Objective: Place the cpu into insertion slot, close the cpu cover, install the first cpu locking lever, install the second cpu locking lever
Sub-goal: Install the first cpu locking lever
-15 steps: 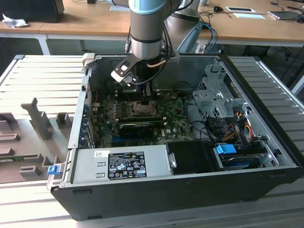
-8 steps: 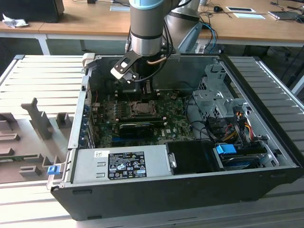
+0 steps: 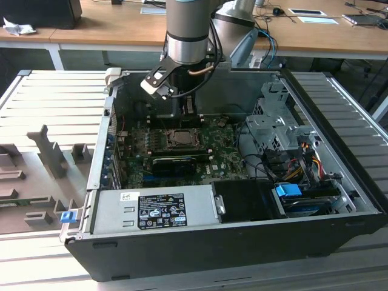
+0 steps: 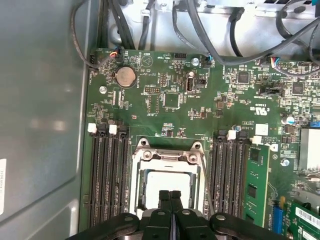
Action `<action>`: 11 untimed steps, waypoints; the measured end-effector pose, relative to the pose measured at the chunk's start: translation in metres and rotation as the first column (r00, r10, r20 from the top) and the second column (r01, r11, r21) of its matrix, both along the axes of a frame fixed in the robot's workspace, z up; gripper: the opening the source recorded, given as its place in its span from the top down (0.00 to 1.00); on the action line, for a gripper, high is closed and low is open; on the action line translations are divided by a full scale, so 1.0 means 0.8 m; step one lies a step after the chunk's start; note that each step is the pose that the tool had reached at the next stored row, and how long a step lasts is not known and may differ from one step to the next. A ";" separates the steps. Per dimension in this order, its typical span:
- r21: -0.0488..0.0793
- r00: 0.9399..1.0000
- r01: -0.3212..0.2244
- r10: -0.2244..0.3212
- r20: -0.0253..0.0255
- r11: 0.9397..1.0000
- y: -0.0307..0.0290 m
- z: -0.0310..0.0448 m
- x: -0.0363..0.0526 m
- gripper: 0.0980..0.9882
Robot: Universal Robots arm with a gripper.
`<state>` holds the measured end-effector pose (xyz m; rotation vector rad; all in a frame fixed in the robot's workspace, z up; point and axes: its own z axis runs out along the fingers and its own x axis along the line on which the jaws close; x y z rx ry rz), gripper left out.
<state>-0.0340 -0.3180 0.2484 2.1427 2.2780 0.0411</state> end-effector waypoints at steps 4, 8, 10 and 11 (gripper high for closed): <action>0.000 1.000 0.001 -0.001 0.000 1.000 0.0000 0.0205 0.000 0.99; 0.000 1.000 0.001 -0.001 0.000 1.000 0.0000 0.0375 0.000 0.99; 0.000 1.000 -0.001 0.001 0.000 1.000 0.0000 0.0383 0.000 0.99; 0.000 1.000 -0.014 0.014 0.000 1.000 0.0000 0.0384 0.000 0.99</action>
